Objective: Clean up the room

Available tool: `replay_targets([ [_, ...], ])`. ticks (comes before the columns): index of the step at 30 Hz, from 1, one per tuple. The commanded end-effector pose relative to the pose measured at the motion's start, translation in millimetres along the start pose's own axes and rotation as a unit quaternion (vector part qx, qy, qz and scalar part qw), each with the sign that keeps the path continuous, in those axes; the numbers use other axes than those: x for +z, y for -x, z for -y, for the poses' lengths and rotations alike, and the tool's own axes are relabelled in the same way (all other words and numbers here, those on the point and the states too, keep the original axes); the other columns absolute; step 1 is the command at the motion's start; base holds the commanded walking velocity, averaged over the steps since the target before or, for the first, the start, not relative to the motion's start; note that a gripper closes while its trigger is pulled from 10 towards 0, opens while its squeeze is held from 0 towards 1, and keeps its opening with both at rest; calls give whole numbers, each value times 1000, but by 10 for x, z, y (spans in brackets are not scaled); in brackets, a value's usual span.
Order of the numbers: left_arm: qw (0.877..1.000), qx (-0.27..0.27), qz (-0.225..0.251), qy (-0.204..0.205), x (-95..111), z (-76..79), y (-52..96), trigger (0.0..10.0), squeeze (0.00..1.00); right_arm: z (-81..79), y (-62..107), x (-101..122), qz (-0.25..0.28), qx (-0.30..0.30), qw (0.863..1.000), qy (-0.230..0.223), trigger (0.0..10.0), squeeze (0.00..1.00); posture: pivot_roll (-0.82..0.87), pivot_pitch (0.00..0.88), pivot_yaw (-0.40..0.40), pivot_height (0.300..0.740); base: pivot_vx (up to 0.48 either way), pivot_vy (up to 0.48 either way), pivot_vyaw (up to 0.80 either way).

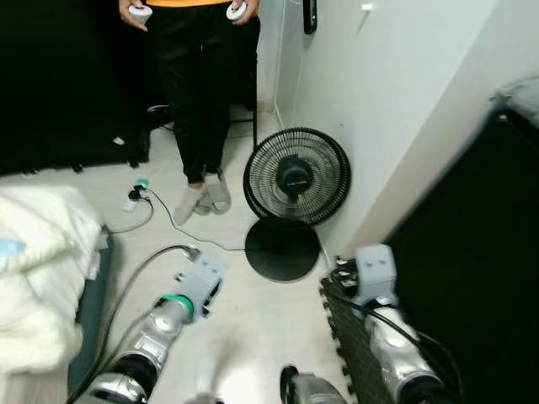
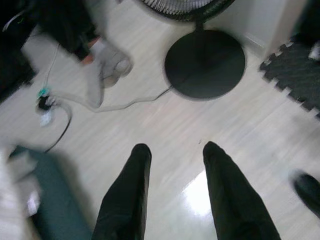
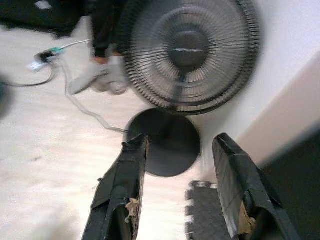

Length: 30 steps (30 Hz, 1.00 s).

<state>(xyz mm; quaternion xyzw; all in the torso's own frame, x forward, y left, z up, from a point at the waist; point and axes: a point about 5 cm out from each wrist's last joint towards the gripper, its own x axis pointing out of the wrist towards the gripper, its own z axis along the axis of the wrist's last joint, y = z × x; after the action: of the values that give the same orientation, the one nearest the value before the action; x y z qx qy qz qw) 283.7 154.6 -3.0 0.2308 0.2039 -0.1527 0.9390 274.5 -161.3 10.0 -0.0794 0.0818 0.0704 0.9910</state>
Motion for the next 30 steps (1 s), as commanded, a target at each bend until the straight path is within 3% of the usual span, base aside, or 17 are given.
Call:
replay_targets([
  [1,1000,-6,-8,4,-52,34,19,10000,0,9,18,-35,-9,7,1000,7,10000,0,-56,0,53,740,0,0,763],
  [30,1000,-25,-5,-10,-32,79,9,10000,0,-48,64,-108,-24,33,999,27,10000,0,-57,0,54,740,0,0,753],
])
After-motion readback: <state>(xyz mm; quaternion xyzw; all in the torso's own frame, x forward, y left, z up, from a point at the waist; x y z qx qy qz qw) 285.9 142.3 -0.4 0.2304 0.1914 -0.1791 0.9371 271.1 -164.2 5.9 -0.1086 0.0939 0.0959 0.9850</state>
